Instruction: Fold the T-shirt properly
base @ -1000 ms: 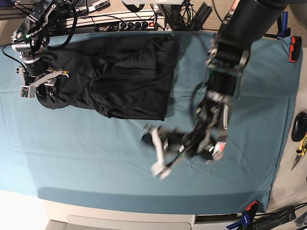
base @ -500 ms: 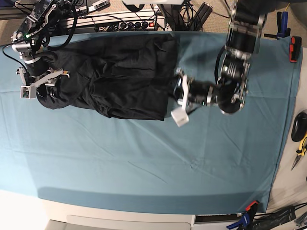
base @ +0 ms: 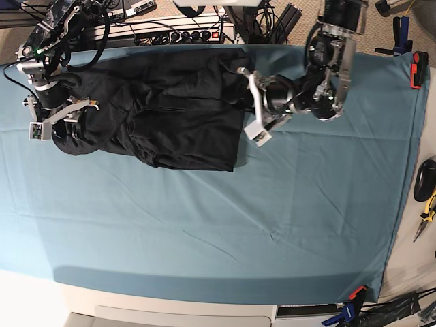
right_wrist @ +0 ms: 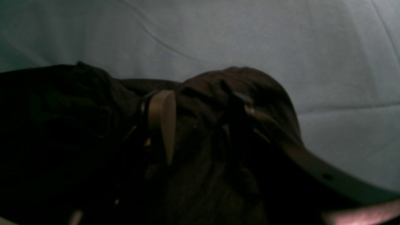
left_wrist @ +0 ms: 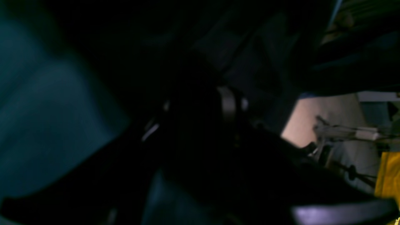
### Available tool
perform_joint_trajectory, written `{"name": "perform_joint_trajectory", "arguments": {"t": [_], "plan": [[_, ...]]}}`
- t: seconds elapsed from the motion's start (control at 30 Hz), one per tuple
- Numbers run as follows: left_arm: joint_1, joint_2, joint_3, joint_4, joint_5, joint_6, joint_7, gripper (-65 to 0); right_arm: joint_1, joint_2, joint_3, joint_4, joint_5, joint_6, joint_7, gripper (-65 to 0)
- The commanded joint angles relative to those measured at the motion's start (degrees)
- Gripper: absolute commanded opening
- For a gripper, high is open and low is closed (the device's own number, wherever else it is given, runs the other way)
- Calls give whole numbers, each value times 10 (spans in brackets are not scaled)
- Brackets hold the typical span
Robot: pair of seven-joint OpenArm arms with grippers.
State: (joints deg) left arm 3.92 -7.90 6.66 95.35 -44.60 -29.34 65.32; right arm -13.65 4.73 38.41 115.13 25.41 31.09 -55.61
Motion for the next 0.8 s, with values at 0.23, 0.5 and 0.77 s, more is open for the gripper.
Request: {"name": "perform_joint_trajectory", "arguments": {"t": [0.23, 0.5, 0.77], "plan": [[-9, 34, 0, 10, 2, -3, -18, -590, 3, 7, 2, 10, 7, 0, 17, -374], [-9, 33, 0, 10, 27, -4, -24, -650, 3, 7, 2, 10, 7, -1, 17, -374], [-9, 29, -1, 10, 22, -17, -6, -525, 3, 7, 2, 10, 7, 0, 17, -374]]}}
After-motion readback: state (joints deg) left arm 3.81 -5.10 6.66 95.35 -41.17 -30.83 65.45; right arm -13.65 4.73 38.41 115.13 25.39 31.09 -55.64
